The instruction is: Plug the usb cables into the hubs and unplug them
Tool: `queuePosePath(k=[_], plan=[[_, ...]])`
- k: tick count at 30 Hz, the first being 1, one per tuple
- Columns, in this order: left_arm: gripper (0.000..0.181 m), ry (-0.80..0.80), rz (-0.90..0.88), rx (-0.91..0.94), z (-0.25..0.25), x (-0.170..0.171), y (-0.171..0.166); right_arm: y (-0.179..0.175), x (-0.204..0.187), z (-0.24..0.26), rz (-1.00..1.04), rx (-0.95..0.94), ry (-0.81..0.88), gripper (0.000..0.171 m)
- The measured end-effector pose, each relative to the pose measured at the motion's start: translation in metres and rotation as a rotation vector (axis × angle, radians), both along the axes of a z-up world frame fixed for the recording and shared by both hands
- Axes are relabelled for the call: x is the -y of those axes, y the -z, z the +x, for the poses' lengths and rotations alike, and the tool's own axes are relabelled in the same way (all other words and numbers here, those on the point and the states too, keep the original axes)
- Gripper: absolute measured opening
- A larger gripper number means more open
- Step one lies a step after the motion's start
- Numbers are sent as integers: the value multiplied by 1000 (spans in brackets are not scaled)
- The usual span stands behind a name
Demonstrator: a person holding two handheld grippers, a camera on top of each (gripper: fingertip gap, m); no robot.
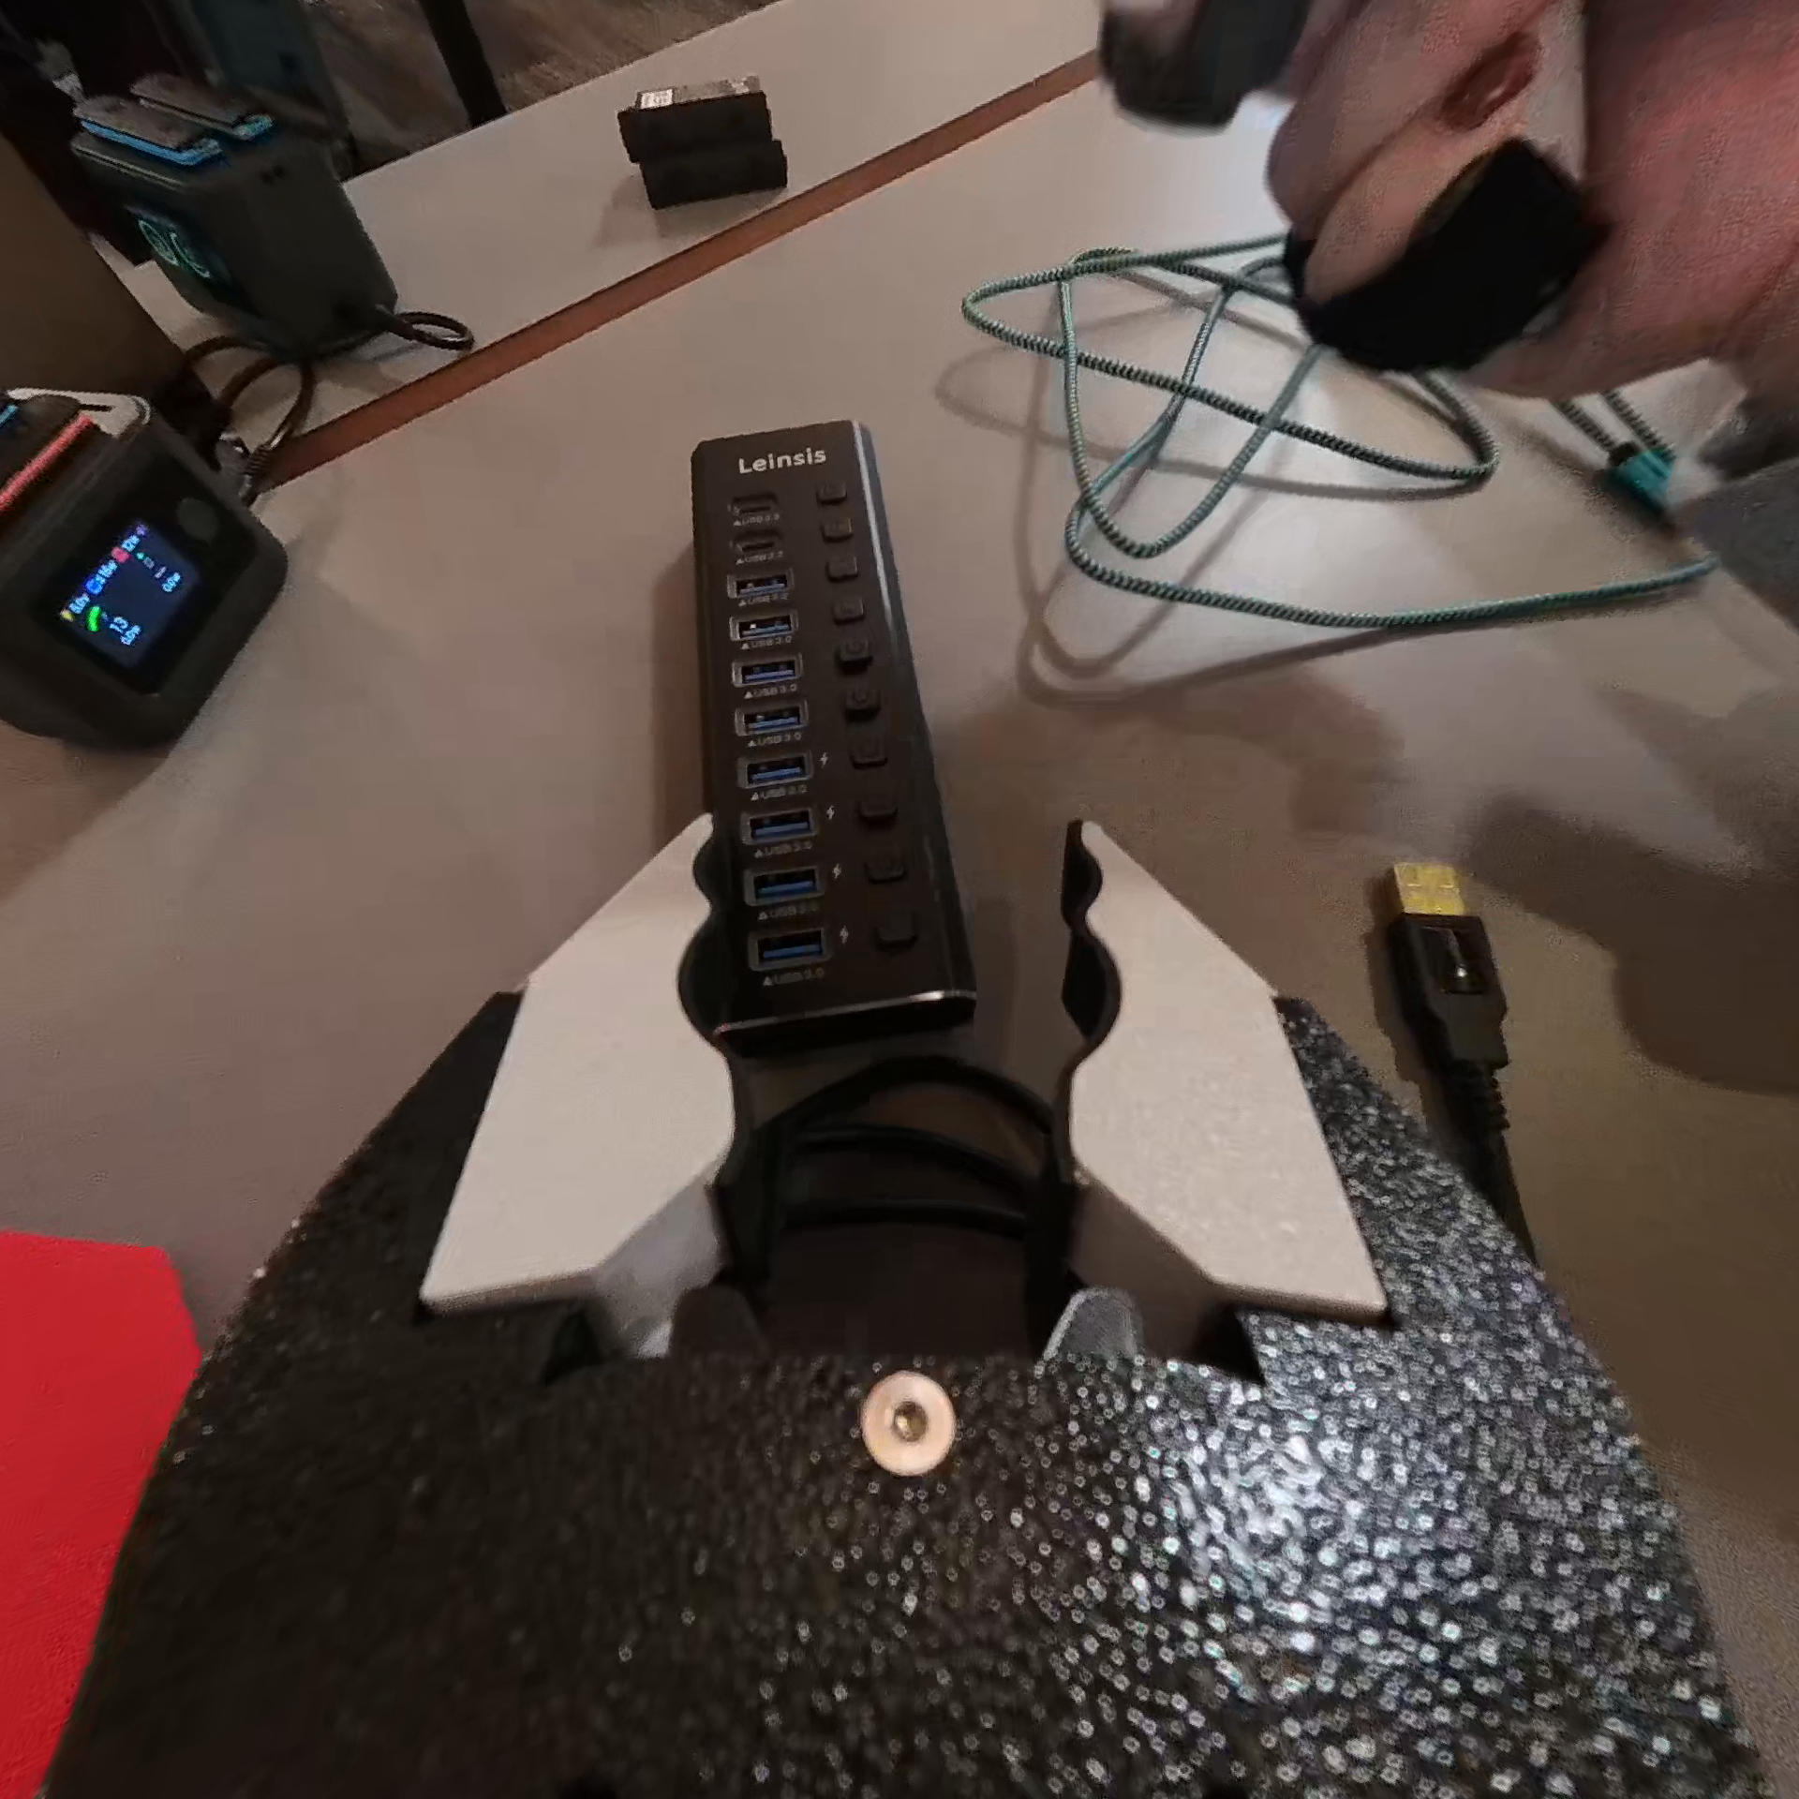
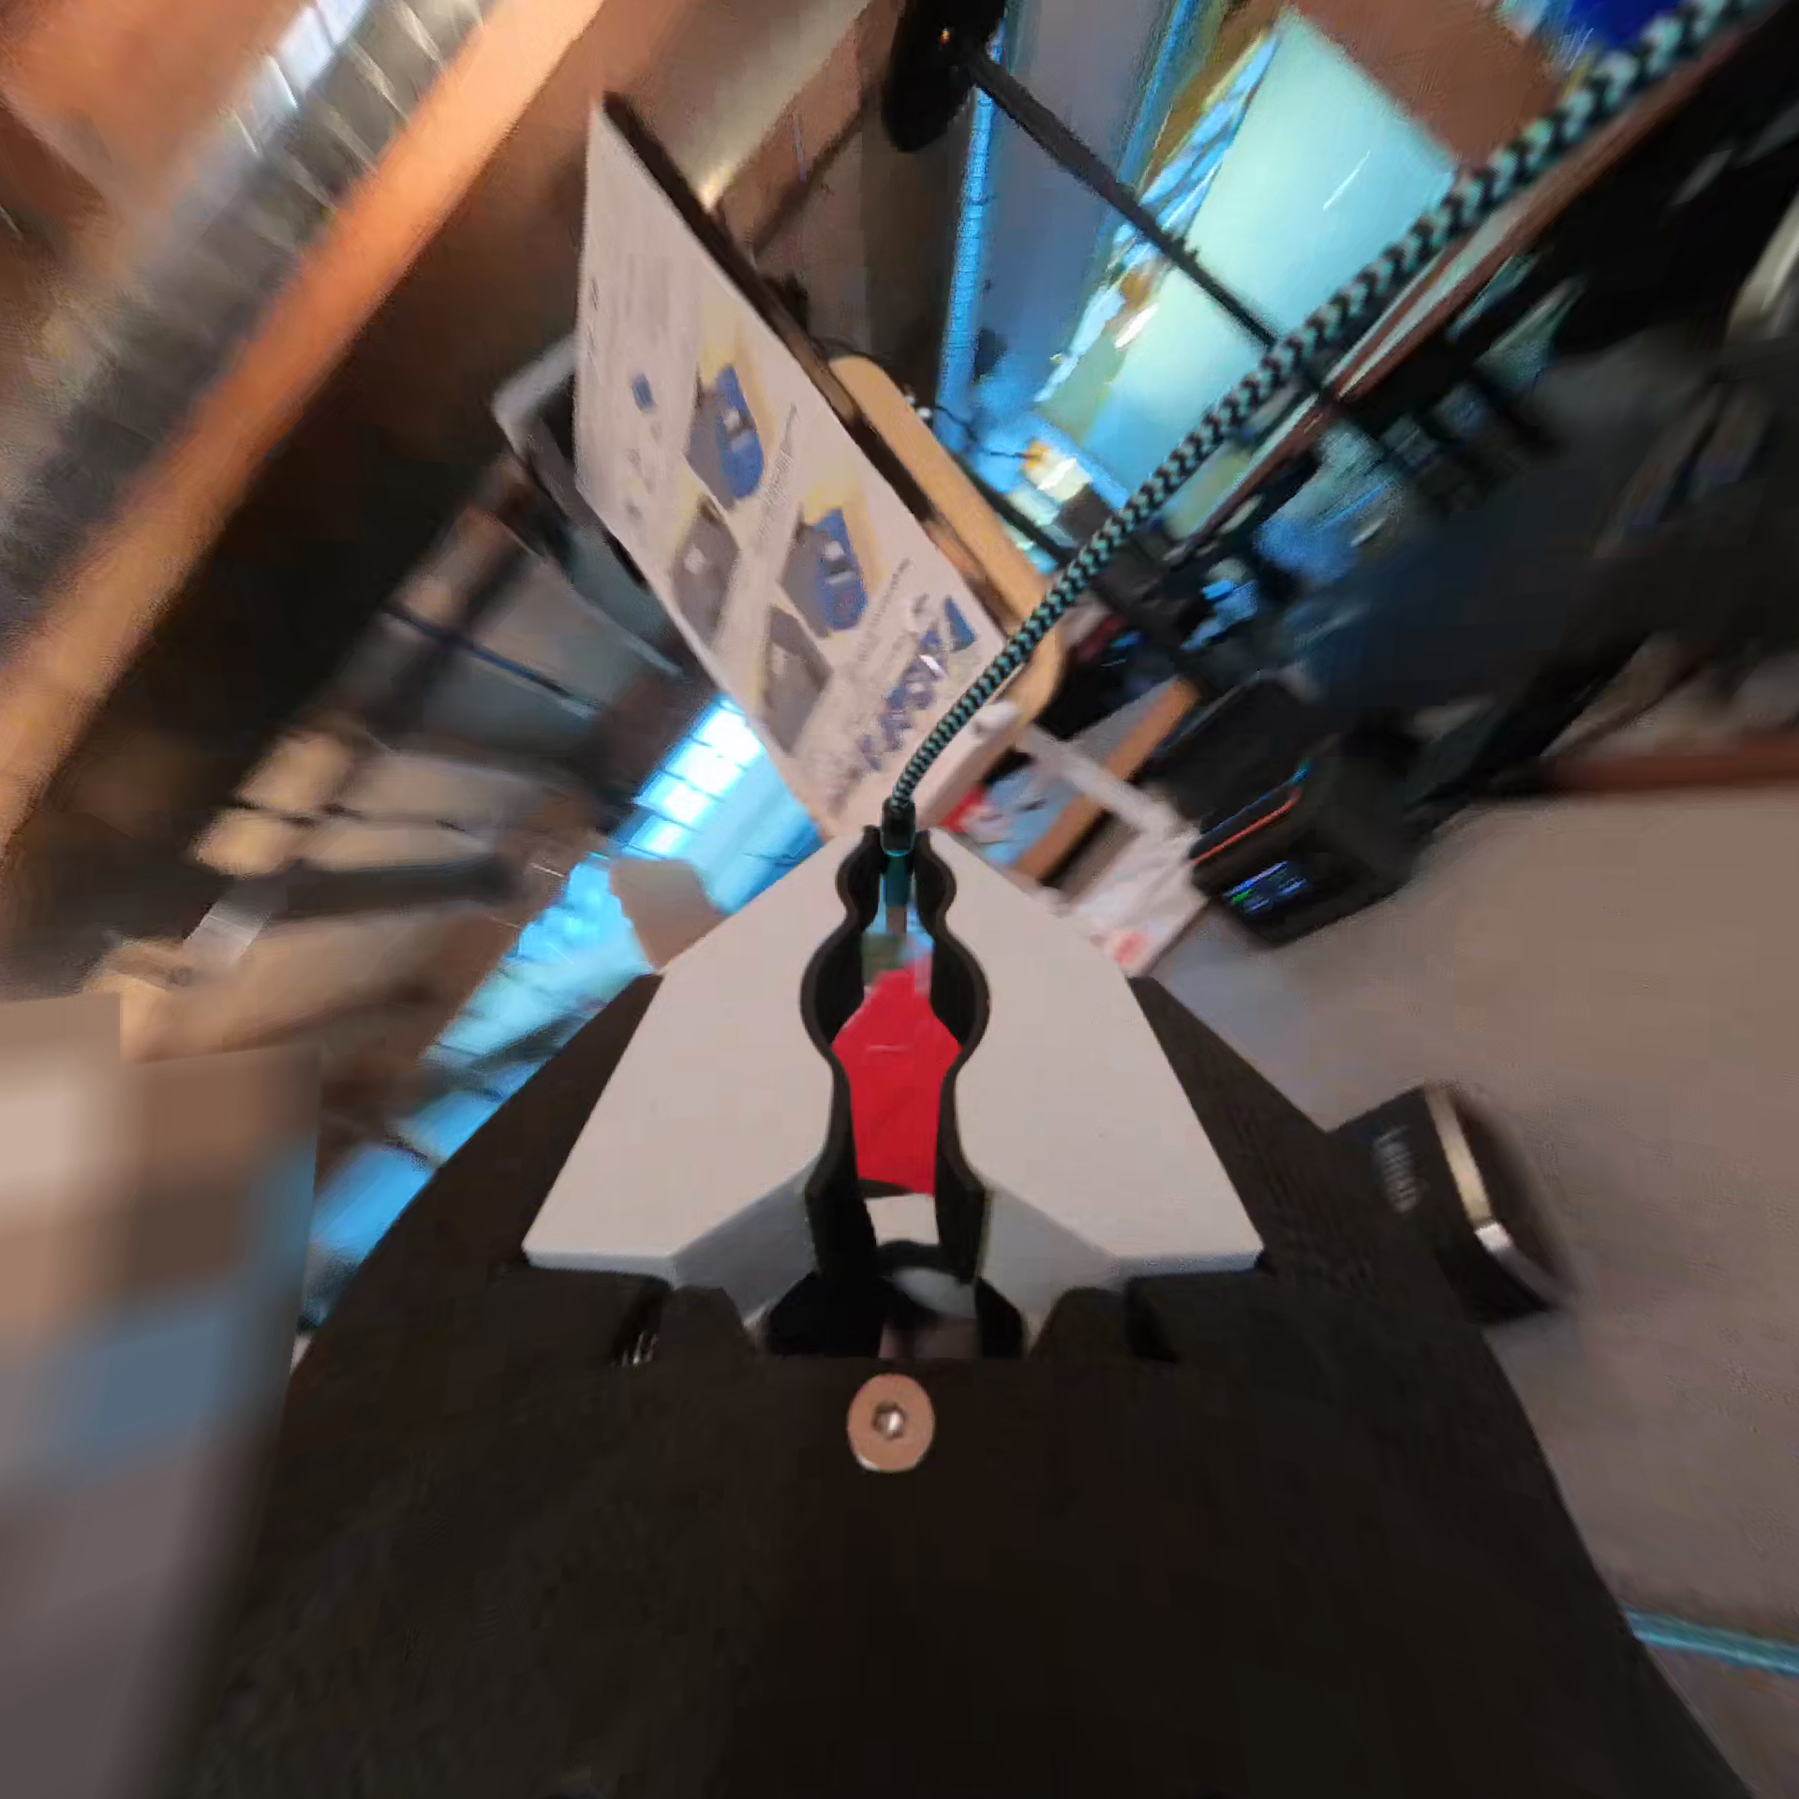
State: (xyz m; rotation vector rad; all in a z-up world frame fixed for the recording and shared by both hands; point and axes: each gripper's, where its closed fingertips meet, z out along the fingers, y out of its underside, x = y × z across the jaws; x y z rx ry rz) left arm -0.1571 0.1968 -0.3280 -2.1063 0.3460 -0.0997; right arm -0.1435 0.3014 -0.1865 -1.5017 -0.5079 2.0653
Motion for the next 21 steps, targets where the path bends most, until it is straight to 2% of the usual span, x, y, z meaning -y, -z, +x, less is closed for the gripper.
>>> queuePosePath(k=[2,6,15,17,21], plan=[[64,0,1,-24,-1,1,1,9,-5,-1,-210,-74,-99,4],[62,-5,8,-6,-2,1,0,18,0,-6,-425,-167,-272,4],[60,-6,18,-8,-3,0,0,23,7,-6,-543,-276,-419,4],[59,-6,20,-4,-4,0,0,15,9,-4,-563,-321,-438,4],[58,-8,22,0,-4,-1,0,-19,11,9,-593,-537,-470,4]])
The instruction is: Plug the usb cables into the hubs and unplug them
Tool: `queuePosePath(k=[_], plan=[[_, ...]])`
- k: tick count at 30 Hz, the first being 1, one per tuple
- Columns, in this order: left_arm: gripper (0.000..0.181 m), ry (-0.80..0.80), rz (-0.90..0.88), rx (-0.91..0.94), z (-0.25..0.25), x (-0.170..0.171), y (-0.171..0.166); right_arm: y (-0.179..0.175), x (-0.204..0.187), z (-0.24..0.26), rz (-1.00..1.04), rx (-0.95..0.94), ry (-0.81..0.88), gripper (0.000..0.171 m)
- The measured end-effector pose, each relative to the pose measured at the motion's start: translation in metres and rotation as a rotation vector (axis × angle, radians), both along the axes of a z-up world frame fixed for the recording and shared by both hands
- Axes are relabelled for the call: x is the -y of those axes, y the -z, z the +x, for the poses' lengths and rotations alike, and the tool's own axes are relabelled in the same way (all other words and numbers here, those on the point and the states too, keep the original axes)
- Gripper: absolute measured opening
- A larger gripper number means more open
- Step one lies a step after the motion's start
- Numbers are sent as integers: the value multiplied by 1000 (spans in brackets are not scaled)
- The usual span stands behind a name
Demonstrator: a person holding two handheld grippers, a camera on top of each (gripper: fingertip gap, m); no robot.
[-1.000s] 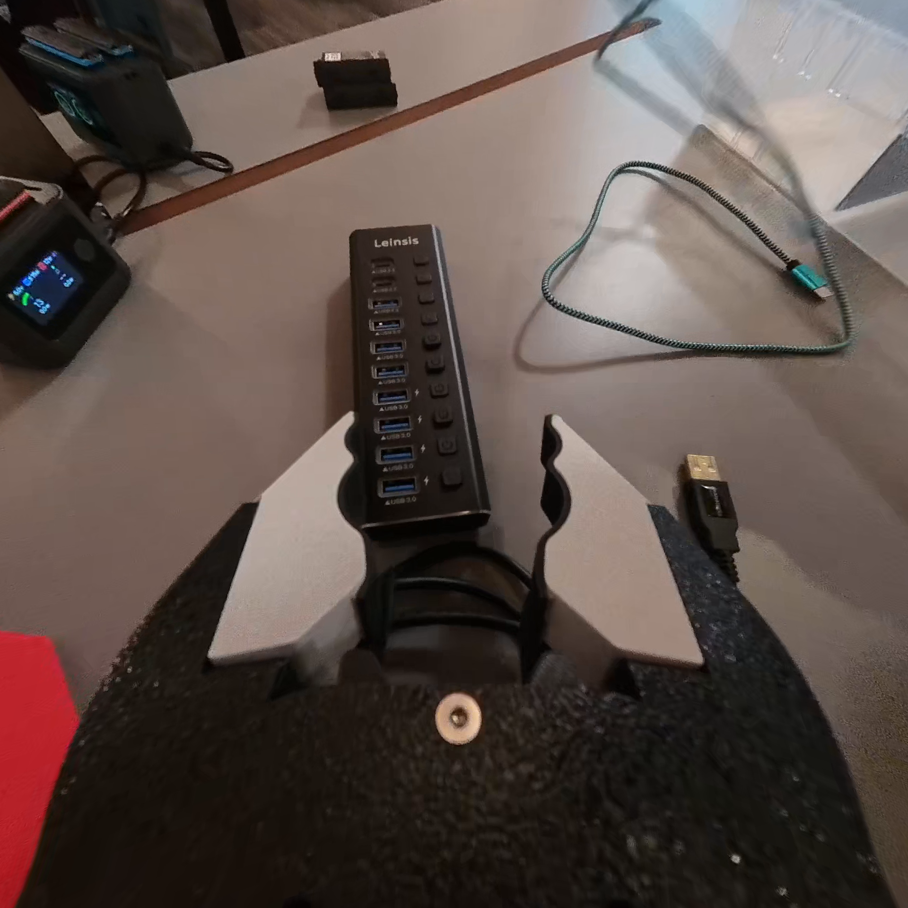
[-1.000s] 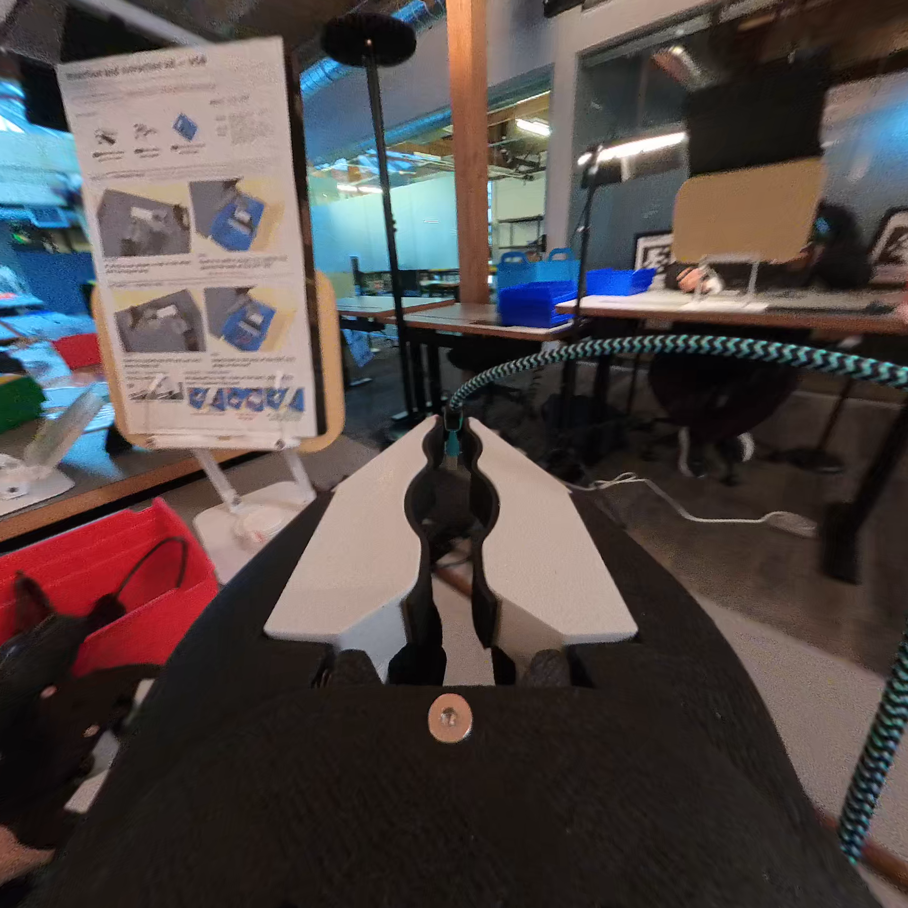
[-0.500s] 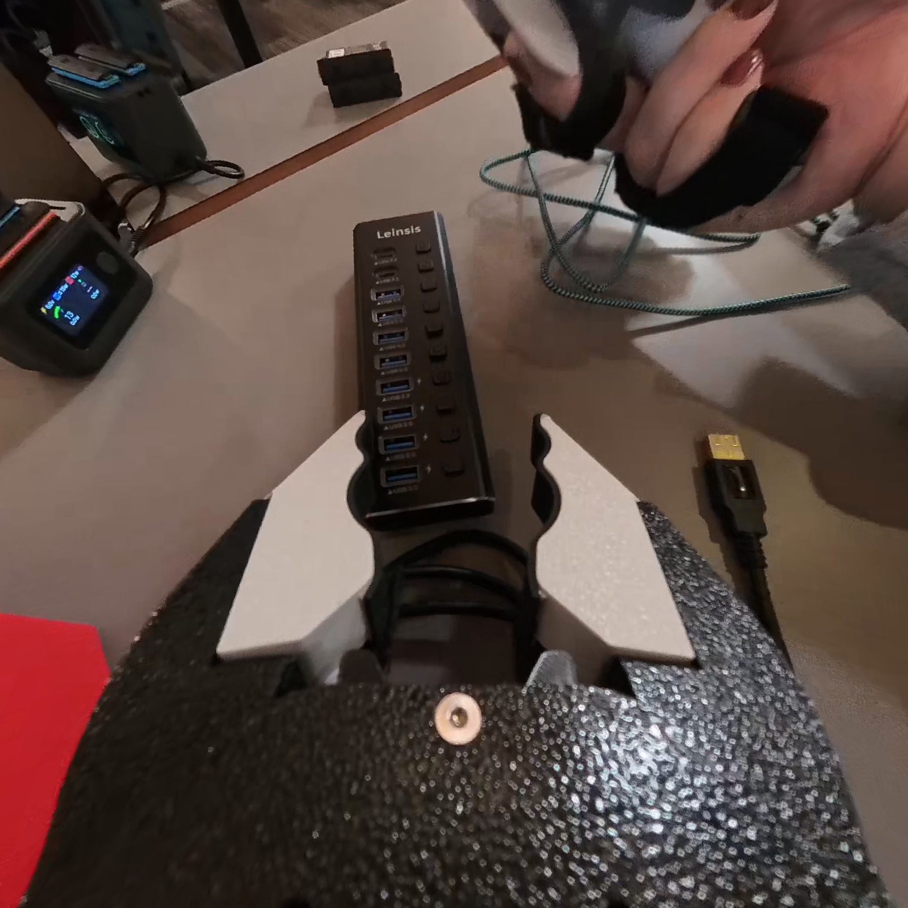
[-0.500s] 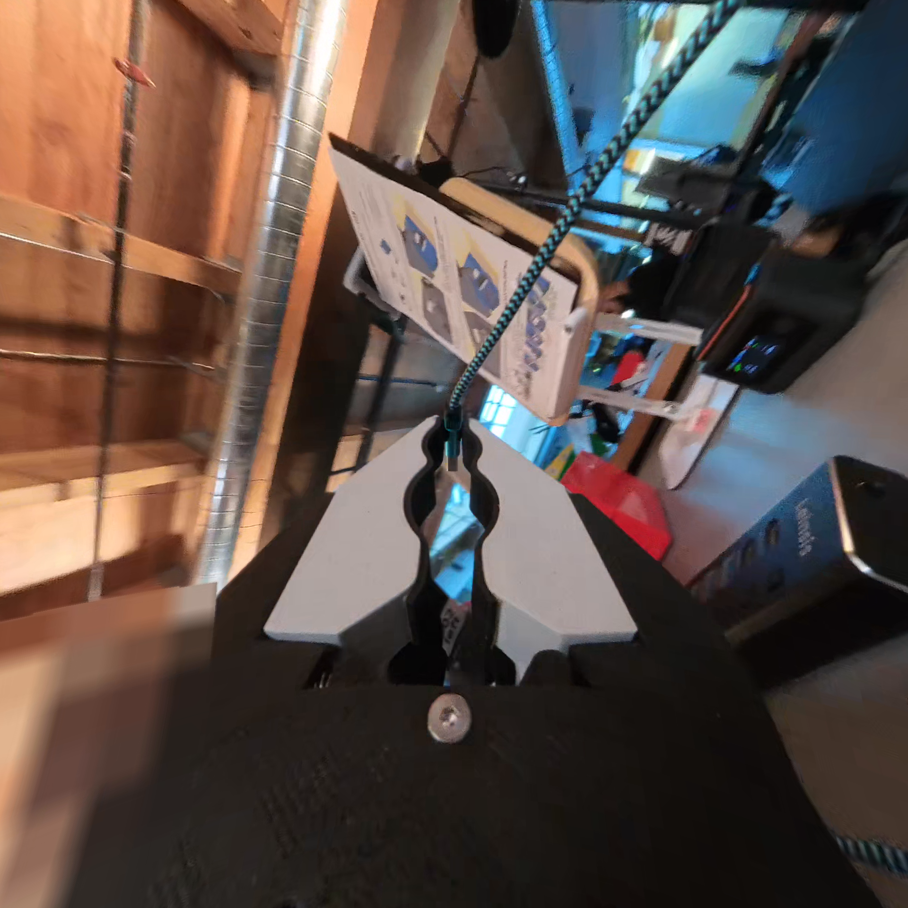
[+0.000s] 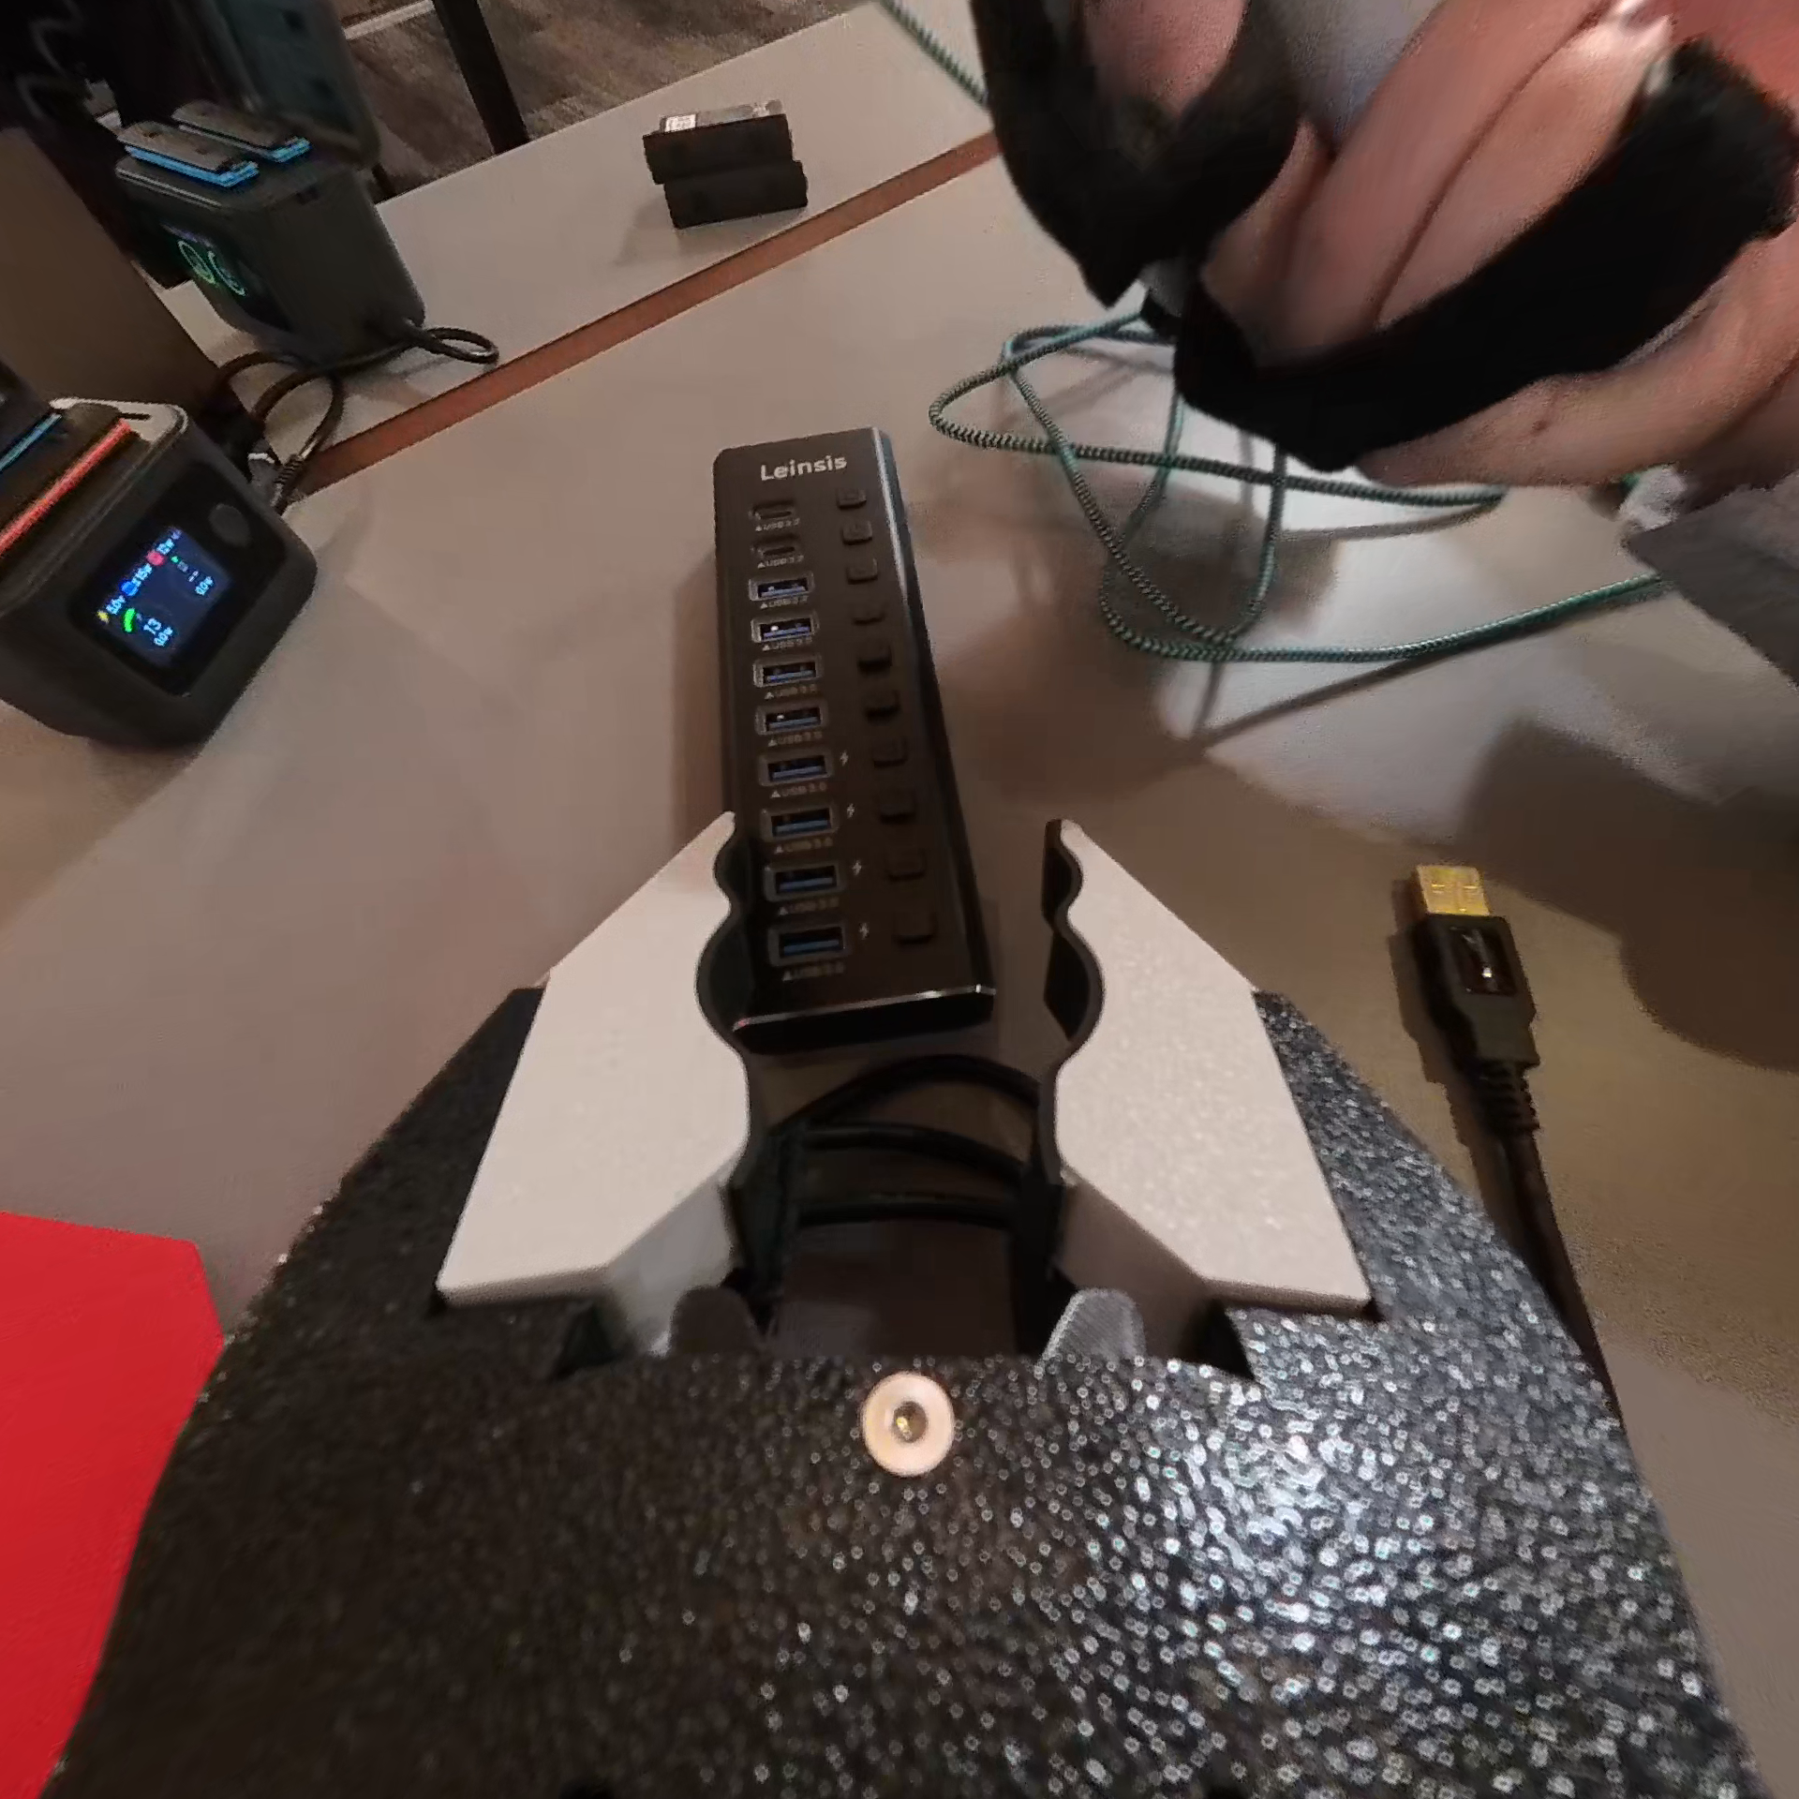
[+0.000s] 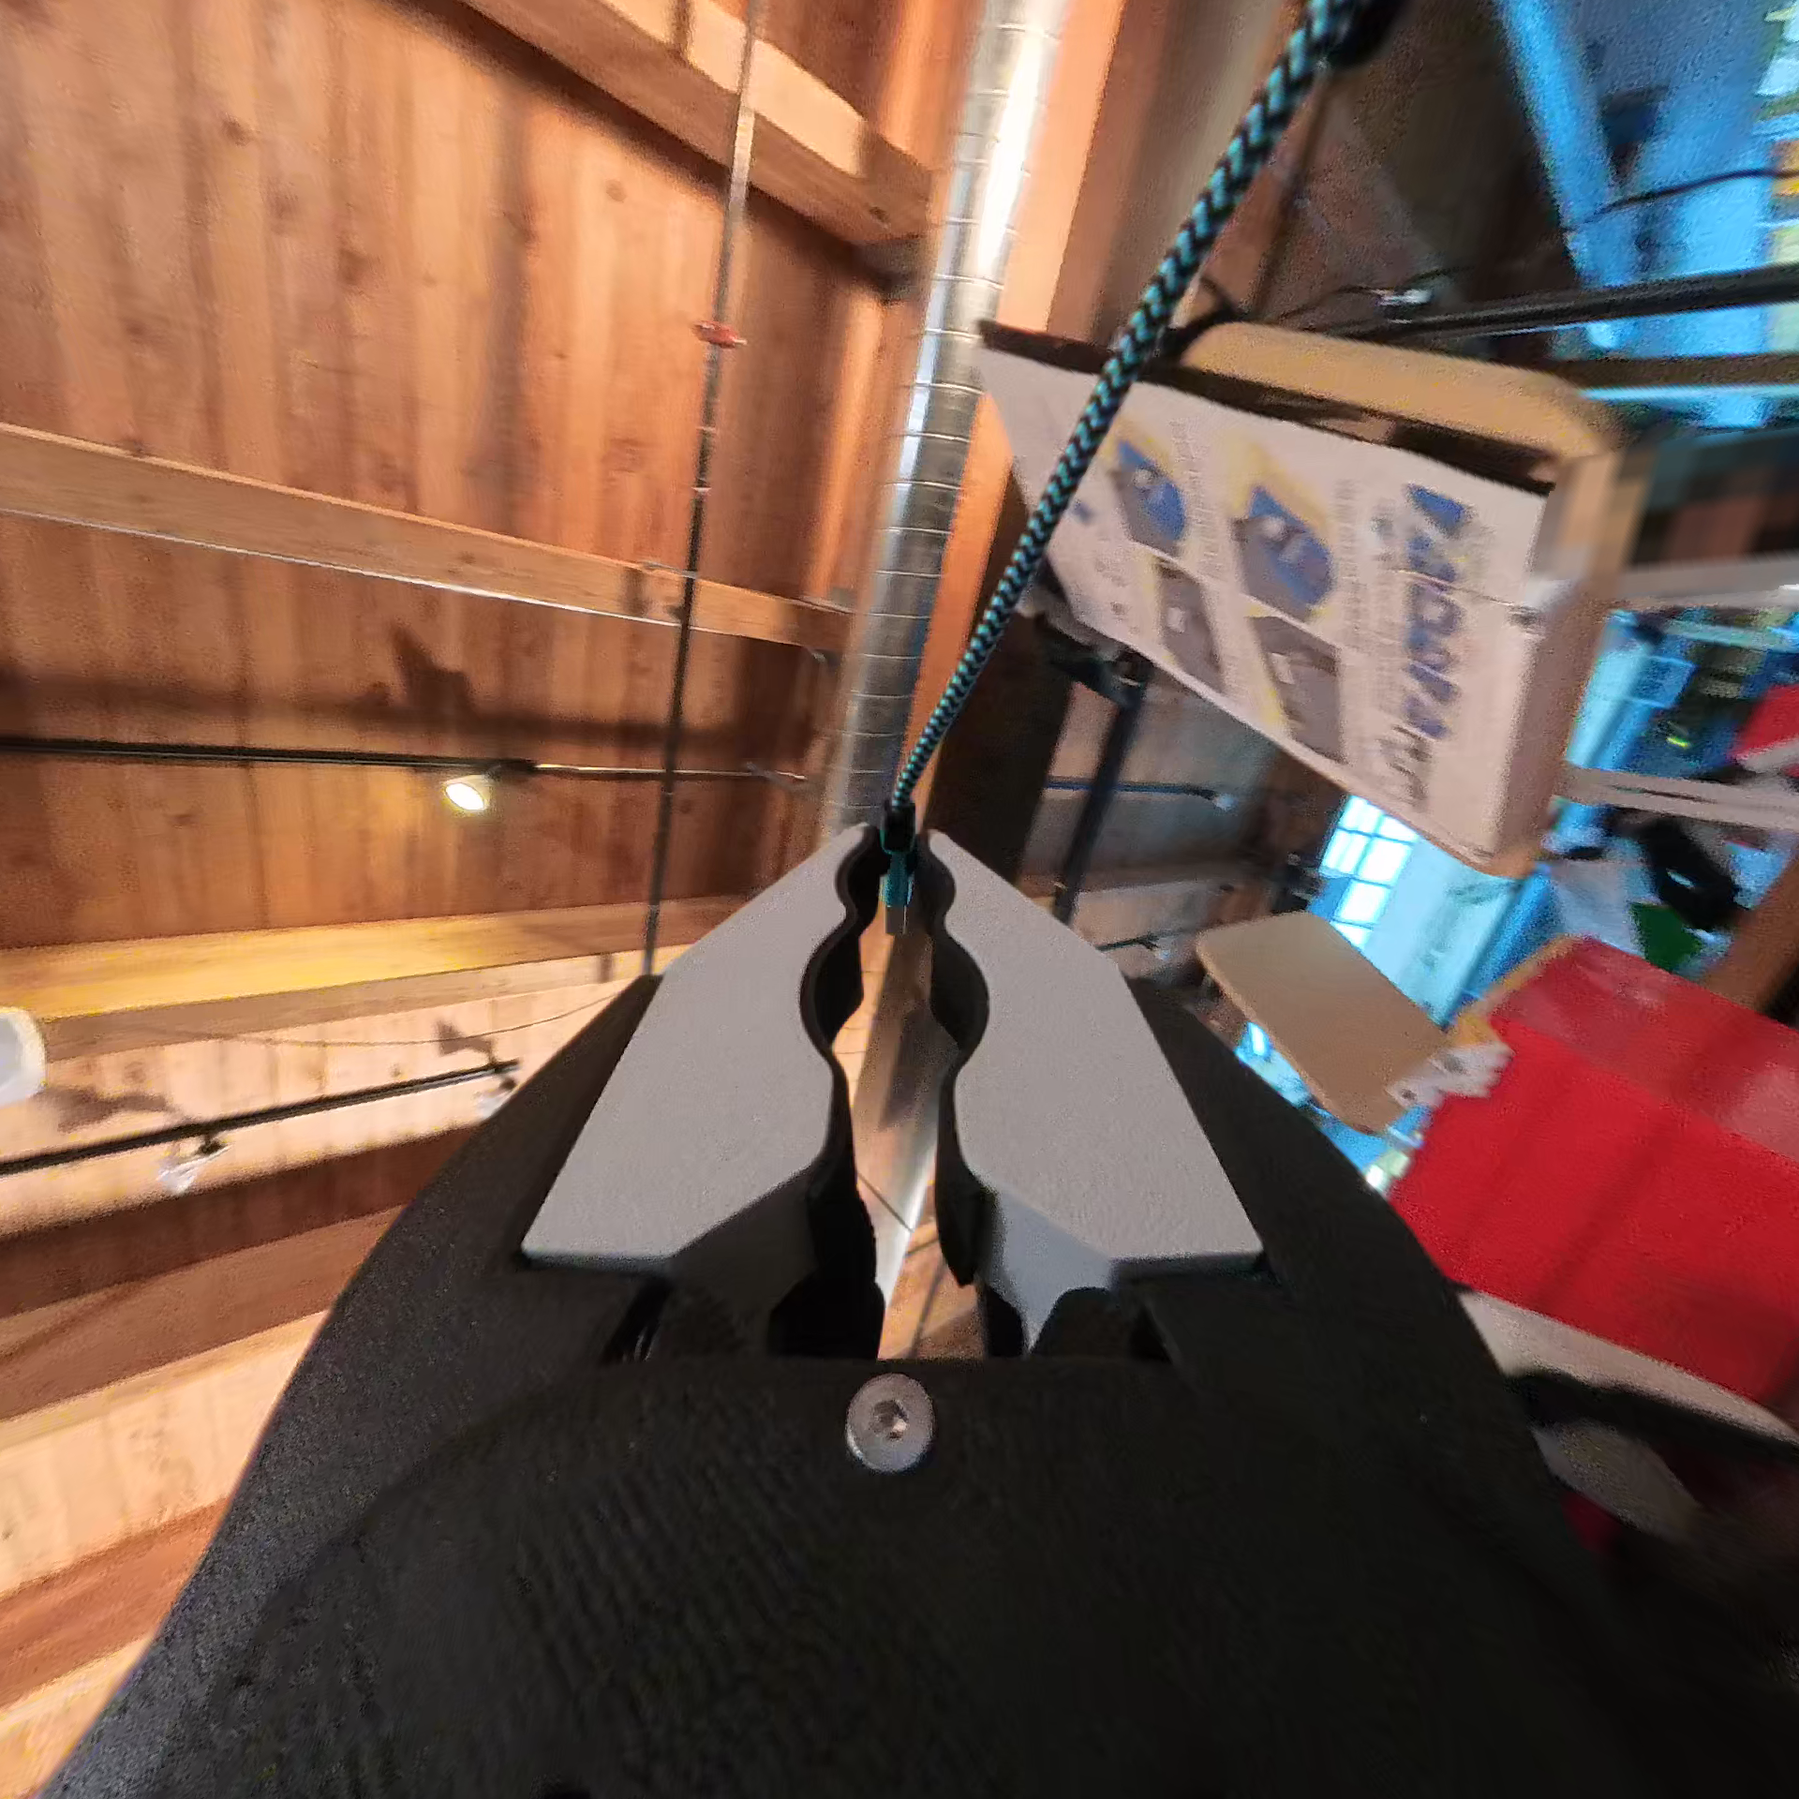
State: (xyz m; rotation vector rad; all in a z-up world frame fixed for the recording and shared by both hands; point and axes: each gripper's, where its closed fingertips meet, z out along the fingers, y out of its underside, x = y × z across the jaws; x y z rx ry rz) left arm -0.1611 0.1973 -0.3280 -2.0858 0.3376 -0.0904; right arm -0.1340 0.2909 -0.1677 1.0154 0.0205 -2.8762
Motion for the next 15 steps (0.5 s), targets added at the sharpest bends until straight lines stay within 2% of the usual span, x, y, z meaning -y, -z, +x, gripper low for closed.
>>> queuePosePath(k=[3,7,15], plan=[[58,0,1,-3,0,0,0,-26,6,11,-17,-127,-10,4],[58,-2,2,-7,0,0,0,-47,19,17,7,-199,-72,4],[58,-4,3,-21,-1,-1,1,-61,28,24,25,-257,-118,4]])
